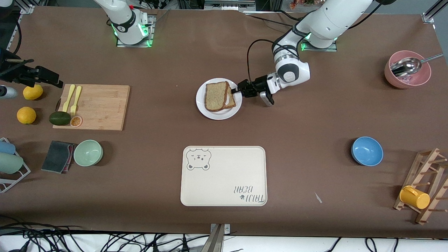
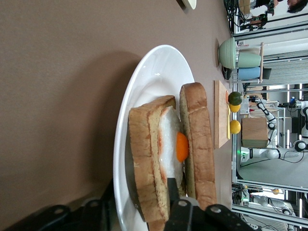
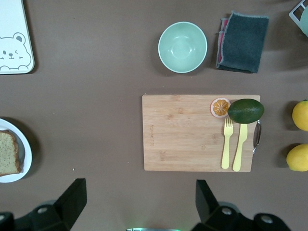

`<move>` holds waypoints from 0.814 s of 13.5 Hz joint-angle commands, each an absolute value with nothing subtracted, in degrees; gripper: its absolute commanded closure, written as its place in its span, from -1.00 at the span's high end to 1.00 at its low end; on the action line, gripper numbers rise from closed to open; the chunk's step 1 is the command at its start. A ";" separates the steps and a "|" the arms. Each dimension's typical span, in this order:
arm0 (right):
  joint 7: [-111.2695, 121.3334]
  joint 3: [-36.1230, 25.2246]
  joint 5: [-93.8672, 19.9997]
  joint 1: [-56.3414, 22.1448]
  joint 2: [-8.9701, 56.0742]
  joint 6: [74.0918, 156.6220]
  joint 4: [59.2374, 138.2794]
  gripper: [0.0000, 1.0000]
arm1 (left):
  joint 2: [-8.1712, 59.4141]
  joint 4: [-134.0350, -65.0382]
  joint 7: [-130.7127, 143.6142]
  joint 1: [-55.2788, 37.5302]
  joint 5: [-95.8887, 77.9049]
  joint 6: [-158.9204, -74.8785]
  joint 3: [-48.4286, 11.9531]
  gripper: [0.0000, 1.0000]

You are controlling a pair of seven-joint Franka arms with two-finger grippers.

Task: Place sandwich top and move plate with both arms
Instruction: 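Grip the plate rim with the left gripper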

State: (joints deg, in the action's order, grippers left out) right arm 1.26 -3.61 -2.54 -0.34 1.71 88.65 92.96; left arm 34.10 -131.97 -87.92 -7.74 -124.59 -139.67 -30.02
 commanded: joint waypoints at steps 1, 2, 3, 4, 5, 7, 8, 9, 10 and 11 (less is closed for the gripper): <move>2.11 -3.52 -3.69 0.18 0.97 88.59 93.78 1.00 | 35.33 -131.04 -91.76 -7.47 -126.91 -140.36 -30.15 -0.37; 2.11 -3.60 -3.87 0.18 0.97 88.51 93.78 1.00 | 35.42 -131.04 -91.84 -7.47 -126.91 -140.36 -30.15 -0.44; 2.11 -3.69 -3.95 0.26 0.97 88.51 93.78 1.00 | 35.42 -131.04 -91.85 -7.47 -126.91 -140.27 -30.15 -0.49; 2.11 -4.21 -4.04 0.26 0.97 88.51 93.78 1.00 | 35.51 -131.04 -91.85 -7.38 -126.91 -140.27 -30.06 -0.55; 2.11 -4.31 -4.04 0.26 0.97 88.51 93.87 1.00 | 35.42 -131.04 -91.85 -7.38 -126.83 -140.27 -30.06 -0.64; 2.11 -4.31 -4.04 0.18 0.97 88.59 93.87 1.00 | 35.51 -131.04 -91.85 -7.38 -126.83 -140.27 -30.06 -0.82; 2.11 -4.31 -4.04 0.18 0.97 88.59 93.87 1.00 | 35.42 -131.04 -91.85 -7.47 -126.91 -140.27 -30.06 -0.83; 2.11 -4.31 -4.04 0.26 0.97 88.59 93.87 1.00 | 35.51 -131.04 -91.85 -7.47 -126.91 -140.36 -30.06 -0.84; 2.11 -4.31 -4.04 0.18 0.97 88.59 93.87 1.00 | 35.51 -131.04 -91.85 -7.47 -126.91 -140.27 -30.06 -0.87; 2.11 -4.31 -4.04 0.18 0.97 88.59 93.87 1.00 | 35.51 -131.04 -91.85 -7.47 -126.91 -140.27 -30.06 -0.91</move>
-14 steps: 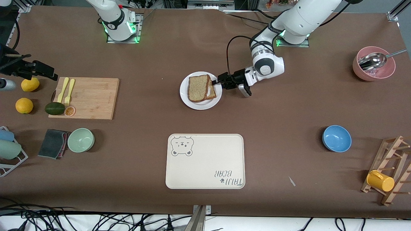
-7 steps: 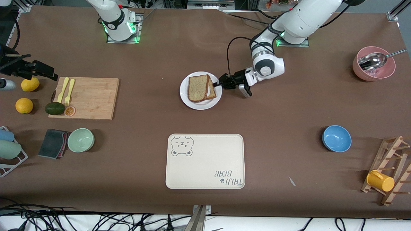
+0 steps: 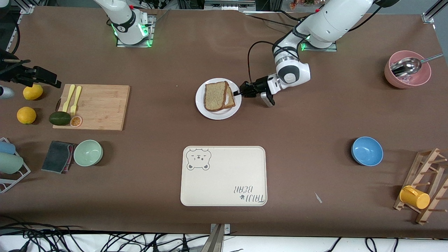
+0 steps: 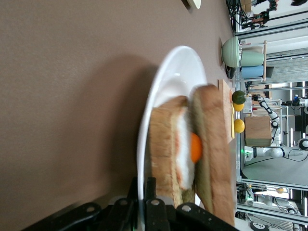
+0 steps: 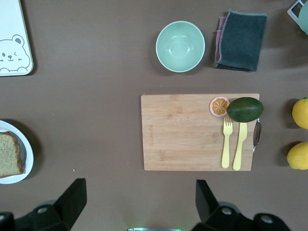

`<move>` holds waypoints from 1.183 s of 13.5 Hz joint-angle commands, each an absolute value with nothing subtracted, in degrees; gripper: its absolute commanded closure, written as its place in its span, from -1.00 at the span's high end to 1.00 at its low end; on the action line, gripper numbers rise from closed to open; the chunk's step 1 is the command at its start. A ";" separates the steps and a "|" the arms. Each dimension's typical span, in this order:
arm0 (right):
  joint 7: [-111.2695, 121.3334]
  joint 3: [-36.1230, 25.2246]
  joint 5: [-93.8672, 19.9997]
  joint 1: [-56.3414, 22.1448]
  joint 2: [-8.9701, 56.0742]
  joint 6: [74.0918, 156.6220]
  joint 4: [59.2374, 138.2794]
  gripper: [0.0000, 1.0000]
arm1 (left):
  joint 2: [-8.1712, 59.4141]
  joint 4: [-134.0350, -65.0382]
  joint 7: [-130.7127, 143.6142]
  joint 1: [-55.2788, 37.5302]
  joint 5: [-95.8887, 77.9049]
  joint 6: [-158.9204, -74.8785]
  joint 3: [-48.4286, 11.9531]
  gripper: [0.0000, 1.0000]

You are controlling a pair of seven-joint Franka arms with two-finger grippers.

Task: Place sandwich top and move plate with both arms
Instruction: 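Grip the plate rim with the left gripper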

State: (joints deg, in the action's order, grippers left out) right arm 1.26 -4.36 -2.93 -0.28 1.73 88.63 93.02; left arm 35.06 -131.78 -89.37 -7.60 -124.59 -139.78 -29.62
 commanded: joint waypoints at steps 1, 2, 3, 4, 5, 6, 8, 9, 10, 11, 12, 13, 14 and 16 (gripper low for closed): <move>2.11 -4.31 -4.04 0.18 0.97 88.59 93.87 1.00 | 35.51 -131.04 -91.85 -7.47 -126.91 -140.27 -30.06 -0.97; 2.11 -4.22 -4.04 0.18 0.97 88.59 93.87 1.00 | 35.51 -131.04 -91.85 -7.38 -126.91 -140.27 -30.06 -1.00; 2.11 -4.31 -4.04 0.18 0.97 88.59 93.87 1.00 | 35.42 -131.04 -91.85 -7.30 -126.91 -140.27 -30.06 -1.00; 2.11 -4.22 -4.04 0.26 0.97 88.59 93.87 1.00 | 35.33 -131.04 -91.85 -7.12 -126.91 -140.27 -30.06 -1.00; 2.11 -4.31 -4.04 0.18 0.97 88.59 93.87 1.00 | 35.33 -131.04 -91.76 -6.86 -126.83 -140.27 -30.06 -1.00; 2.11 -4.31 -4.04 0.18 0.97 88.59 93.87 1.00 | 35.16 -131.04 -91.67 -6.51 -126.83 -140.27 -30.06 -1.00; 2.11 -4.31 -4.04 0.18 0.97 88.59 93.87 1.00 | 34.90 -130.96 -91.06 -6.42 -126.83 -140.36 -30.06 -1.00; 2.11 -4.31 -4.04 0.18 0.97 88.59 93.87 1.00 | 34.81 -130.96 -90.88 -6.33 -126.83 -140.45 -30.06 -1.00; 2.11 -4.31 -4.04 0.18 0.97 88.59 93.87 1.00 | 34.72 -130.78 -90.27 -6.15 -126.83 -140.71 -29.97 -1.00; 2.11 -4.31 -4.04 0.18 0.97 88.59 93.87 1.00 | 34.72 -129.74 -89.57 -5.89 -126.65 -142.19 -30.06 -1.00; 2.11 -4.31 -4.04 0.18 0.97 88.59 93.87 1.00 | 34.02 -129.03 -88.17 -5.71 -126.13 -144.03 -30.06 -1.00; 2.11 -4.31 -4.04 0.18 0.97 88.59 93.87 1.00 | 33.93 -128.41 -86.41 -5.80 -125.86 -144.57 -30.06 -1.00; 2.11 -4.31 -4.04 0.26 0.97 88.59 93.87 1.00 | 33.93 -127.63 -85.70 -5.80 -125.77 -144.67 -30.06 -1.00; 2.11 -4.31 -4.04 0.18 0.97 88.59 93.87 1.00 | 33.93 -126.65 -83.08 -5.80 -124.03 -144.76 -29.88 -1.00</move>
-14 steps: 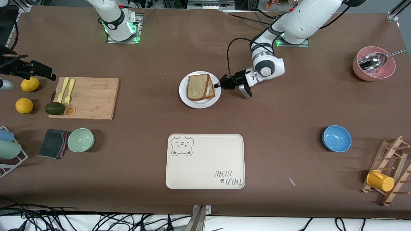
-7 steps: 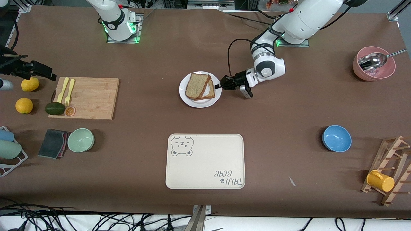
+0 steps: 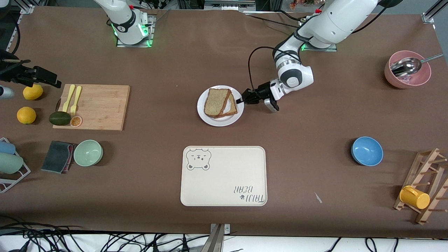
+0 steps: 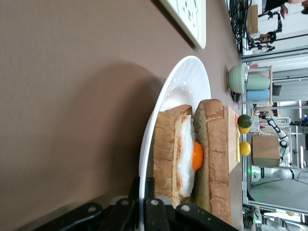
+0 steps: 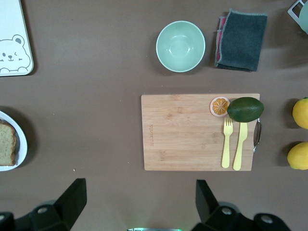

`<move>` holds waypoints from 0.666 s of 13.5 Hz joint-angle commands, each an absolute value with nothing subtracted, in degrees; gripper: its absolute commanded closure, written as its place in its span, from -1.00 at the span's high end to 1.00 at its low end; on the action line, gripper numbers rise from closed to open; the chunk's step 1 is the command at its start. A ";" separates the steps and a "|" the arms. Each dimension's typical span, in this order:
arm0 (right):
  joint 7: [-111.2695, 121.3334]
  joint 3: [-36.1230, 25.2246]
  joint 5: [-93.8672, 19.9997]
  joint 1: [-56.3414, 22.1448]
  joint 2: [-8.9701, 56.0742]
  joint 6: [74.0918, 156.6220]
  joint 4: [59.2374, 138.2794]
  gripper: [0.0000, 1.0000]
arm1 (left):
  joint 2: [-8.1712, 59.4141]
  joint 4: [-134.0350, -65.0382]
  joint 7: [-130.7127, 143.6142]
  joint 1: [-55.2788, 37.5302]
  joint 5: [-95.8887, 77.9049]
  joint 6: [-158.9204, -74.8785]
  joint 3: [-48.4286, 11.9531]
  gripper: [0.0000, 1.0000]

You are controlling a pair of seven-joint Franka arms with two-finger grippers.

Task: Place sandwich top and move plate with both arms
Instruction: 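Drag the plate with the left gripper onto the bear tray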

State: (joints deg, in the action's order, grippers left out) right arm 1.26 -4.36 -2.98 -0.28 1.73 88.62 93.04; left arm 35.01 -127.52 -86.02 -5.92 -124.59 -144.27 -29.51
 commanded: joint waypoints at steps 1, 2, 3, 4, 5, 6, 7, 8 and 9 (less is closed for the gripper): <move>2.11 -4.31 -4.04 0.18 0.97 88.59 93.87 1.00 | 33.93 -125.95 -79.75 -5.71 -122.19 -144.76 -29.80 -1.00; 2.11 -4.31 -4.04 0.18 0.97 88.59 93.87 1.00 | 33.93 -124.99 -76.58 -5.54 -119.91 -145.89 -29.79 -1.00; 2.11 -4.31 -4.04 0.18 0.97 88.59 93.87 1.00 | 33.84 -123.85 -73.51 -4.84 -117.27 -147.03 -29.79 -1.00; 2.11 -4.31 -4.04 0.18 0.97 88.59 93.87 1.00 | 33.84 -122.97 -70.52 -4.05 -114.72 -147.13 -29.88 -1.00; 2.11 -4.31 -4.04 0.18 0.97 88.59 93.87 1.00 | 33.84 -122.09 -67.62 -3.78 -112.09 -147.13 -29.80 -1.00; 2.11 -4.31 -4.04 0.18 0.97 88.59 93.87 1.00 | 33.92 -121.21 -65.06 -3.26 -109.80 -147.13 -29.79 -1.00; 2.20 -4.31 -4.04 0.26 0.97 88.59 93.87 1.00 | 34.10 -120.07 -63.39 -2.56 -107.77 -147.13 -29.79 -1.00; 2.11 -4.31 -4.04 0.26 0.97 88.51 93.87 1.00 | 34.45 -119.19 -62.24 -1.94 -106.54 -147.13 -29.71 -1.00; 2.20 -4.31 -4.04 0.26 0.97 88.59 93.95 1.00 | 34.71 -118.22 -61.44 -1.50 -105.65 -147.04 -29.62 -1.00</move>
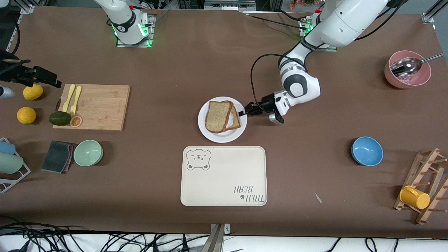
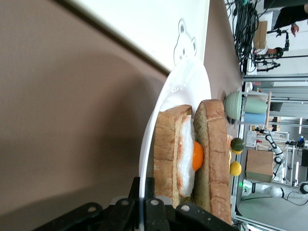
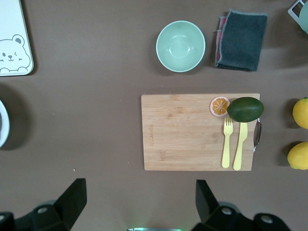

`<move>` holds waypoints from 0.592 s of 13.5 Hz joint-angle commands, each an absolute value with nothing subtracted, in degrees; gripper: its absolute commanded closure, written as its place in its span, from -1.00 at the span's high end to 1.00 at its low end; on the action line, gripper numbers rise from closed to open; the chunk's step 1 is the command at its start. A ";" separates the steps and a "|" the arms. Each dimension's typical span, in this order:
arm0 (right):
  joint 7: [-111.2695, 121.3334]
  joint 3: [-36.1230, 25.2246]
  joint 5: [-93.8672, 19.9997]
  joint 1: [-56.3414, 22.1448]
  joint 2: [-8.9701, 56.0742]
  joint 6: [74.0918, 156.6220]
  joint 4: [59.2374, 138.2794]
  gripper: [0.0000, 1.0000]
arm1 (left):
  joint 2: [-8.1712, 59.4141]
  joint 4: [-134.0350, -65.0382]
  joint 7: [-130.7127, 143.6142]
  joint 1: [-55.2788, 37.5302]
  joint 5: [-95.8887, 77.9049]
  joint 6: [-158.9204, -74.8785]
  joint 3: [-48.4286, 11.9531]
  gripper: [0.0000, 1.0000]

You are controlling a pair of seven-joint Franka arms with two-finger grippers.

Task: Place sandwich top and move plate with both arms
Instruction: 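Drag the plate with the left gripper onto the bear tray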

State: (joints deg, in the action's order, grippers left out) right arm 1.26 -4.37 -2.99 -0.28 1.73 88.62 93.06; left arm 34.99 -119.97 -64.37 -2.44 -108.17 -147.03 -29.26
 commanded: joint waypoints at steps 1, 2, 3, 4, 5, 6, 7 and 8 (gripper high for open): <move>2.20 -4.31 -4.04 0.26 1.05 88.59 93.96 1.00 | 35.06 -116.82 -60.57 -1.41 -104.95 -147.04 -28.92 -1.00; 2.11 -4.22 -4.04 0.18 1.05 88.59 93.87 1.00 | 35.76 -115.33 -59.77 -1.41 -103.90 -147.04 -28.48 -1.00; 2.11 -4.13 -4.04 0.18 1.05 88.68 93.78 1.00 | 36.64 -113.49 -58.37 -1.41 -102.93 -147.04 -27.87 -1.00; 2.20 -4.22 -4.04 0.18 1.05 88.59 93.87 1.00 | 37.09 -112.25 -57.32 -1.49 -101.70 -147.13 -27.08 -1.00; 2.46 -4.31 -4.04 0.18 1.05 88.59 93.87 1.00 | 38.22 -109.89 -55.30 -2.10 -101.34 -147.13 -26.03 -1.00; 2.72 -4.31 -4.04 0.18 1.05 88.59 93.87 1.00 | 39.62 -107.51 -53.20 -2.46 -99.68 -147.13 -24.88 -1.00; 2.72 -4.31 -4.04 0.18 1.05 88.59 93.87 1.00 | 41.03 -104.97 -50.56 -2.55 -97.14 -147.13 -24.61 -1.00; 2.72 -4.31 -4.04 0.18 1.05 88.59 93.87 1.00 | 42.70 -102.24 -47.32 -2.64 -94.34 -147.13 -24.17 -1.00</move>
